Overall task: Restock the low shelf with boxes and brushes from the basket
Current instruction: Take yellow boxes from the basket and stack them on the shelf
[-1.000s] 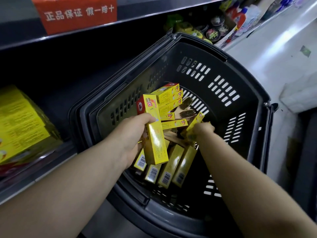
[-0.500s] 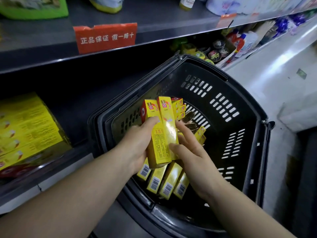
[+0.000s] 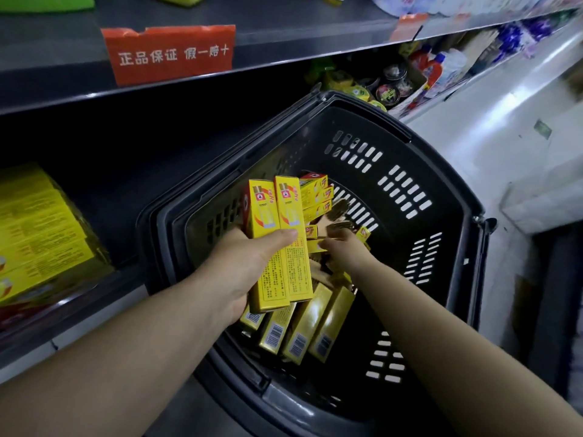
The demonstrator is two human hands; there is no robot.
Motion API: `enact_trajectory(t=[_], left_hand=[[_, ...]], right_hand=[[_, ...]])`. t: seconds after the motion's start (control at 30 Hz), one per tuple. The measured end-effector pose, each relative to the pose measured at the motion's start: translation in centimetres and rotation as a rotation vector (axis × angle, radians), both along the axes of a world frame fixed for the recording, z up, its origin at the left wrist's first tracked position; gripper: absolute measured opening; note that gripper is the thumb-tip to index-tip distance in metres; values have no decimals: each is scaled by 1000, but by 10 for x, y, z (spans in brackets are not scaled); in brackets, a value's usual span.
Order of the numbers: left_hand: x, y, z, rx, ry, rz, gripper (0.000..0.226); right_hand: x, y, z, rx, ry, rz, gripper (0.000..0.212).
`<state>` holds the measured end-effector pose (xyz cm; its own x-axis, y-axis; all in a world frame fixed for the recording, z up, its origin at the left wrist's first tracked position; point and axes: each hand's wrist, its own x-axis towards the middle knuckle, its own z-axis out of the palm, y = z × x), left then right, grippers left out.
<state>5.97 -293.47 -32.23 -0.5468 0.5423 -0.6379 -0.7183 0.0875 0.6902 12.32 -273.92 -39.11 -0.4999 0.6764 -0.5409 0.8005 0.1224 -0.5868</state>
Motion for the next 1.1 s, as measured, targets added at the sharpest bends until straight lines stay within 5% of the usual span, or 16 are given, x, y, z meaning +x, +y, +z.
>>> enact_trajectory(t=[0.2,0.3,0.43,0.77,0.9,1.1], left_hand=[[0,0,-3,11,-18,-47,30],[-1,1,-7,13,-24,-54,30],[-1,1,-10,13,-15,-71,25],[1,0,-4,-4,-30,-39,45],[0,-11,16,93,-77,-38,69],[-4,-65,45,146,30,-27,60]], right_hand=[[5,44,-82,161,-198,-383,33],[8,52,-100,205,-324,-401,62],[9,61,-103,136,-348,-440,51],[-5,15,-8,-94,193,-684,28],[-6,-56,62,-260,423,-513,9],[26,-150,124,-453,576,-244,30]])
